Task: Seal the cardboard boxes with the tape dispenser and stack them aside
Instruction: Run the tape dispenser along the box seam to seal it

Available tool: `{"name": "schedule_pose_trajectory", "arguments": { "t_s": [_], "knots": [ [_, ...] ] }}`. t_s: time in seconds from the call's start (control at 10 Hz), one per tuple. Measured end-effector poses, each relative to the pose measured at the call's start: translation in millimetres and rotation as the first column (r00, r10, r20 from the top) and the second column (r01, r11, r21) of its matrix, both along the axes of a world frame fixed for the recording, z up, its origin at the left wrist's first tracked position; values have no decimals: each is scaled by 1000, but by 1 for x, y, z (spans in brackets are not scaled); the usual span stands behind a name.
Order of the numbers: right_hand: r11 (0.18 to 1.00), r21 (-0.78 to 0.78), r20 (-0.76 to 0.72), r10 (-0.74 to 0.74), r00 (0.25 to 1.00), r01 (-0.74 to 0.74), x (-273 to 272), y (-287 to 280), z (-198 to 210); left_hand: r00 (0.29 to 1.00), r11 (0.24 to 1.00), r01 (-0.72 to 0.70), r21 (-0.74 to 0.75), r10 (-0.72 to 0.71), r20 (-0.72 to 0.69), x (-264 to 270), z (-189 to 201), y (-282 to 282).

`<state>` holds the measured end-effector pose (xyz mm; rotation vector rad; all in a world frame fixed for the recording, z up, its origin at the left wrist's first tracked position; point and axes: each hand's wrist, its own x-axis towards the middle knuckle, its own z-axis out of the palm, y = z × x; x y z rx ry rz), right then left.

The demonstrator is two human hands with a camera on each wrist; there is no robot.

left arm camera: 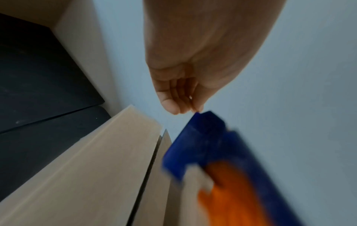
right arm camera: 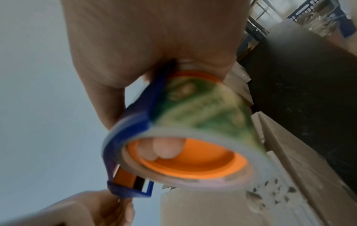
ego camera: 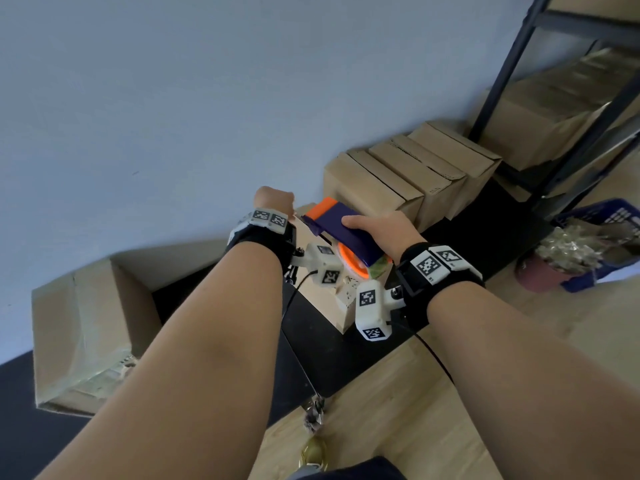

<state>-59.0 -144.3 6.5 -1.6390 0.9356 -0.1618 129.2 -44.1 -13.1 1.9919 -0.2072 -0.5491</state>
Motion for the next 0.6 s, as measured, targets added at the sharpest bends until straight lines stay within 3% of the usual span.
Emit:
{"name": "schedule_pose_trajectory", "arguments": {
  "t_s": [0.1, 0.2, 0.6],
  "knots": [
    [1000, 25, -34, 9, 999, -8, -6, -3, -3, 996, 996, -84, -32, 84, -6, 21, 3, 10],
    [1000, -7, -88, 4, 996, -4, -4, -2, -7, 997, 995, -81, -53, 81, -2, 27, 1, 8],
    [984, -175, -178, -41, 983, 9, 35, -5, -21, 986, 998, 6, 70, -18, 169, 43, -14, 1]
  ]
}}
